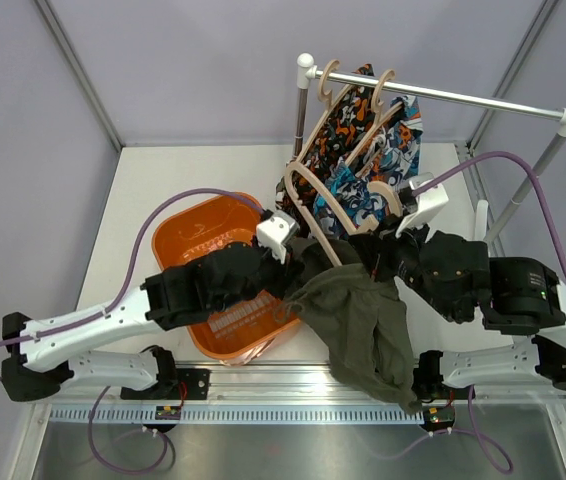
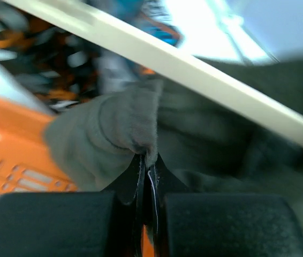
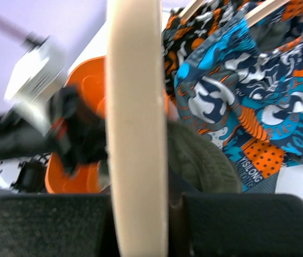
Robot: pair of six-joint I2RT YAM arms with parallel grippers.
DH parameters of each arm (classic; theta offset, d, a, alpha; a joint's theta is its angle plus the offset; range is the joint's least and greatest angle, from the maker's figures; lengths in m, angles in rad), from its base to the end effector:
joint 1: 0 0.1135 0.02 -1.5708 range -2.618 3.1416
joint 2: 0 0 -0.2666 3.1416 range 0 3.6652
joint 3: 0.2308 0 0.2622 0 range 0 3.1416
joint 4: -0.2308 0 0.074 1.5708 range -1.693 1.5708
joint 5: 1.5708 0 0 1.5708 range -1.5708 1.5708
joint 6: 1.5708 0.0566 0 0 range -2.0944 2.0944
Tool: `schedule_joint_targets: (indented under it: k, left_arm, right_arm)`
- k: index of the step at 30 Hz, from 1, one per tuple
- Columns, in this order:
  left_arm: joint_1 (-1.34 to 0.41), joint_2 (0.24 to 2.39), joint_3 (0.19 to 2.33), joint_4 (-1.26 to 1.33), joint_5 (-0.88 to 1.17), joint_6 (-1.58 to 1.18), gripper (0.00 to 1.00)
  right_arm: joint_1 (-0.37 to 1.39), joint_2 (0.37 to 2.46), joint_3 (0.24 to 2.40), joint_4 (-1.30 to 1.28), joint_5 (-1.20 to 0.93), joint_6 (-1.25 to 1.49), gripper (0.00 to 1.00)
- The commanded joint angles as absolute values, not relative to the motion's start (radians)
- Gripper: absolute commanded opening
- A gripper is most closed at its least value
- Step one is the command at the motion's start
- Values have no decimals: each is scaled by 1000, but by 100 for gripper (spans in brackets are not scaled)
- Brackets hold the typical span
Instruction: Remove the shorts from the hanger
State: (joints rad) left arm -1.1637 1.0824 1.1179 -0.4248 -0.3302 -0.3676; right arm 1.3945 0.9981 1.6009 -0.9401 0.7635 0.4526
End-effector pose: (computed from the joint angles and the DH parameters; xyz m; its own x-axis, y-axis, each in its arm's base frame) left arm 0.1221 -0.2369 0.3695 -0.4097 0.0916 -0.9076 0.6458 0.7318 -0.2176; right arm 0.0666 0.1509 0.4937 -0.3132 0.0433 -0.9487 -0.5113 0.8341 0.2069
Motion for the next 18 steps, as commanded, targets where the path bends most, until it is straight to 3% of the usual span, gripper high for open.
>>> schedule_joint_targets:
  k: [1,10,18]
  left_arm:
    - [-1300,1048,1160,-325,-374,-238,0]
    - [-1629,1186,1267,-351,-302,24,0]
    - [-1768,1232,1334,-376,-158,77,0]
  right_arm:
    - [1404,1043,1657,-882,923,437,0]
    - [1387,1095,1686,-853,1022,401,0]
    - [1361,1106,1710,-825,1026,354,0]
